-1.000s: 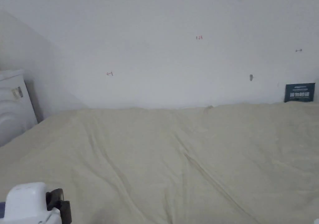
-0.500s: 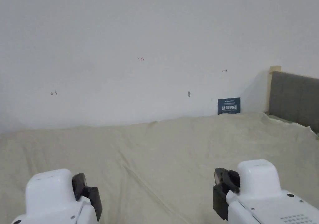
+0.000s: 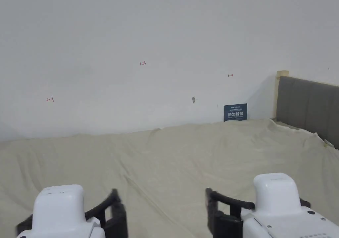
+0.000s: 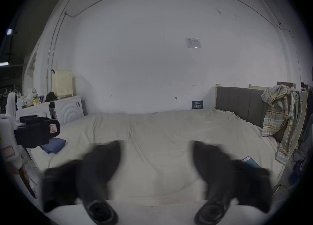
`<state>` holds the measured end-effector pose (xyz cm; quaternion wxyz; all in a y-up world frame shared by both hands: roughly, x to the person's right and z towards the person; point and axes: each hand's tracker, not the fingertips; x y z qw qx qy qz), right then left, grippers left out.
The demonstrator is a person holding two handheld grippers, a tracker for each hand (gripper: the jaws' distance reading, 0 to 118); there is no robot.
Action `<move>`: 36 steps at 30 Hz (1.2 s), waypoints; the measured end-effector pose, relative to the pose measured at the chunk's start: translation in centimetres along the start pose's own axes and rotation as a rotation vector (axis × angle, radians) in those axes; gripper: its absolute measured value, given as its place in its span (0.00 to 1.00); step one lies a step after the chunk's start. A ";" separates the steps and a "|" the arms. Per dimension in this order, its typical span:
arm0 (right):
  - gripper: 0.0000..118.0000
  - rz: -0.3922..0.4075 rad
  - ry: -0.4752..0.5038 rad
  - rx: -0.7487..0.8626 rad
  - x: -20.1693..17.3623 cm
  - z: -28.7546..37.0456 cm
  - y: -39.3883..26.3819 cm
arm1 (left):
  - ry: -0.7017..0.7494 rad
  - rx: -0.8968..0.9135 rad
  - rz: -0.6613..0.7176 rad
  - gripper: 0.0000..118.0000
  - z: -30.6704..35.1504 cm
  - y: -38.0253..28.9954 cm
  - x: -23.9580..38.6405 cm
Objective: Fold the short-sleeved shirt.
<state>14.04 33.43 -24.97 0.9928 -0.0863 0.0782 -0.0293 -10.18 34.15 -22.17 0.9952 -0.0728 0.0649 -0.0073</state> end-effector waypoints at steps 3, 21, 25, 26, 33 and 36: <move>0.94 -0.008 -0.016 0.033 -0.6 0.3 0.3 | -0.038 0.048 0.021 1.00 0.8 0.2 -0.5; 0.94 -0.105 -0.003 -0.061 -0.5 1.0 1.6 | -0.015 -0.032 -0.005 1.00 0.3 -0.1 -0.9; 0.94 -0.114 0.017 -0.033 -0.3 1.2 1.4 | -0.030 -0.027 0.010 1.00 0.6 0.0 -1.0; 0.94 -0.121 0.011 -0.029 -0.4 1.3 1.4 | -0.039 -0.024 0.018 1.00 0.7 0.1 -1.2; 0.94 -0.127 0.013 -0.012 0.0 1.7 1.8 | -0.035 -0.015 0.012 1.00 1.8 0.9 -1.8; 0.94 -0.165 0.046 -0.041 0.2 1.6 1.9 | -0.019 -0.006 0.002 1.00 2.0 1.0 -1.9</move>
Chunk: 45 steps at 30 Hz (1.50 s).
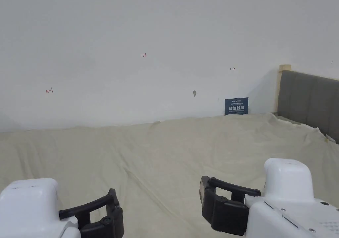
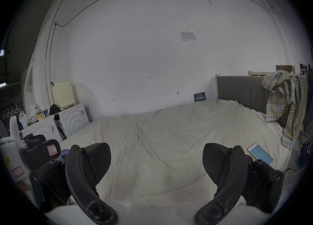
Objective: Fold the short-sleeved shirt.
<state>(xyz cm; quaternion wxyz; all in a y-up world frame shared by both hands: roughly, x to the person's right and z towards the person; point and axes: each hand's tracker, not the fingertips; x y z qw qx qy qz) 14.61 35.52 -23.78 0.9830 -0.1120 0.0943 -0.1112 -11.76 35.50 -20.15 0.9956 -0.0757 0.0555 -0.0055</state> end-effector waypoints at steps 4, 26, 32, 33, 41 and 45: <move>0.94 0.017 -0.026 -0.061 -0.2 -0.3 0.1 | -0.008 0.021 0.011 1.00 0.7 0.1 -0.2; 0.94 0.046 0.040 0.026 0.8 -1.2 -1.7 | 0.016 0.015 -0.007 1.00 -0.1 -0.7 0.1; 0.94 0.134 -0.106 0.171 -0.6 -0.4 -2.4 | 0.041 0.009 0.010 1.00 -0.5 -1.2 -0.3; 0.94 0.136 -0.097 0.159 -0.6 -0.4 -2.3 | 0.043 0.011 0.011 1.00 -0.5 -1.3 -0.3; 0.94 0.142 -0.070 0.124 -0.5 -1.1 -2.6 | 0.043 -0.003 0.006 1.00 -0.7 -1.5 -0.4; 0.94 0.143 -0.070 0.130 -0.6 -1.1 -2.6 | 0.041 0.002 0.018 1.00 -0.8 -1.5 -0.5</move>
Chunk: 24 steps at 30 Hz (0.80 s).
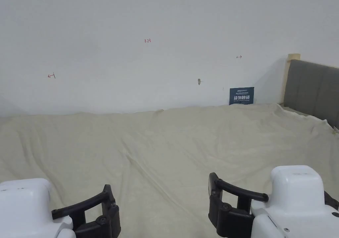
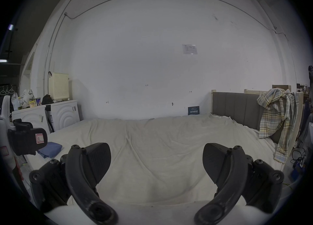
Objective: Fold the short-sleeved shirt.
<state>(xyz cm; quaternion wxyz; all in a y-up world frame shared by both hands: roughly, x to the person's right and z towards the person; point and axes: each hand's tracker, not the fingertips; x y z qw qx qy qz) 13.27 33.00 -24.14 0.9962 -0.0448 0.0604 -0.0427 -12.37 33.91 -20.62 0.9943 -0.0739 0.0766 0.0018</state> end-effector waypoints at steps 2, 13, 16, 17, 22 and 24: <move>0.94 -0.011 0.008 0.001 0.1 0.0 0.0 | -0.002 0.001 0.002 1.00 0.0 0.0 0.0; 0.94 0.038 0.012 0.010 0.0 0.0 0.0 | -0.004 -0.006 -0.020 1.00 -0.2 0.0 0.4; 0.94 0.042 0.014 0.007 0.0 -0.1 0.0 | -0.007 0.004 -0.015 1.00 -0.2 0.0 0.4; 0.94 0.041 0.021 0.002 0.1 -0.1 0.1 | -0.012 0.006 -0.012 1.00 -0.2 0.0 0.4; 0.94 0.034 0.029 0.024 0.2 0.1 0.3 | -0.015 0.016 -0.029 1.00 -0.3 0.0 0.3; 0.94 0.040 0.026 0.020 0.1 0.1 0.4 | -0.009 0.019 -0.046 1.00 -0.3 -0.1 0.2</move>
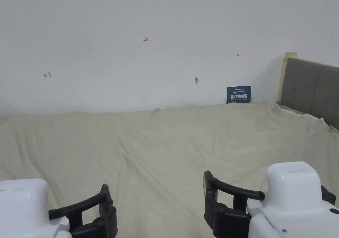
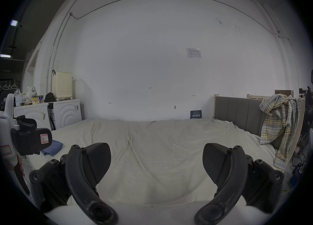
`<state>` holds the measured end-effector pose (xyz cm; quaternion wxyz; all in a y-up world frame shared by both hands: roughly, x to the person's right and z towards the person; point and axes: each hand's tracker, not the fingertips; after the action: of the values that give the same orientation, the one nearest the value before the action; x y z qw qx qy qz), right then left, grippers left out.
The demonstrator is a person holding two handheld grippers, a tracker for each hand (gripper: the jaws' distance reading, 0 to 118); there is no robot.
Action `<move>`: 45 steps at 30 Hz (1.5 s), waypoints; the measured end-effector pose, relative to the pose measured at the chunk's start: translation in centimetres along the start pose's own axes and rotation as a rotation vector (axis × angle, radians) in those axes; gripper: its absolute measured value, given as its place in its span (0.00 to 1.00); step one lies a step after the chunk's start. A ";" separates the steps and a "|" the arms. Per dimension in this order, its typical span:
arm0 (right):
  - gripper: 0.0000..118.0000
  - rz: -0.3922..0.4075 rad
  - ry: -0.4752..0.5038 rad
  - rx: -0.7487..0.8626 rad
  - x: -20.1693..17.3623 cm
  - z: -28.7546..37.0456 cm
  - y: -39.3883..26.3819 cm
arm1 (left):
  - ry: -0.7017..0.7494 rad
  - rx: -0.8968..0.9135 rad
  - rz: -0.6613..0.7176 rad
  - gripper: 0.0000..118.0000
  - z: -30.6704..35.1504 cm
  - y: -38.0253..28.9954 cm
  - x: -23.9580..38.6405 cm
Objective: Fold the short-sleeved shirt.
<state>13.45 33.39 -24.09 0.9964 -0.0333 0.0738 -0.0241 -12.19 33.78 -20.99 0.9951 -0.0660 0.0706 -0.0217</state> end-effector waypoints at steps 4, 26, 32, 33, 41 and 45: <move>0.94 -0.009 0.007 -0.004 0.0 -0.1 0.0 | -0.002 0.000 0.005 1.00 -0.1 0.0 0.0; 0.94 0.002 -0.003 -0.003 -0.1 -0.1 -0.1 | 0.002 0.002 0.016 1.00 0.1 -0.3 0.1; 0.94 -0.005 -0.004 -0.016 0.0 -0.2 -0.4 | -0.002 0.006 0.033 1.00 0.1 -0.3 0.1; 0.94 -0.003 -0.005 -0.016 0.0 -0.2 -0.4 | -0.003 0.003 0.033 1.00 0.1 -0.3 0.1; 0.94 0.001 -0.013 -0.013 0.1 -0.3 -0.5 | 0.008 0.002 0.033 1.00 0.1 -0.4 0.0; 0.94 0.003 -0.011 -0.016 0.1 -0.3 -0.6 | 0.011 0.001 0.029 1.00 0.0 -0.5 0.1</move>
<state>13.48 32.73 -24.39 0.9965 -0.0413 0.0687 -0.0219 -12.12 33.27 -20.93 0.9949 -0.0644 0.0771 -0.0078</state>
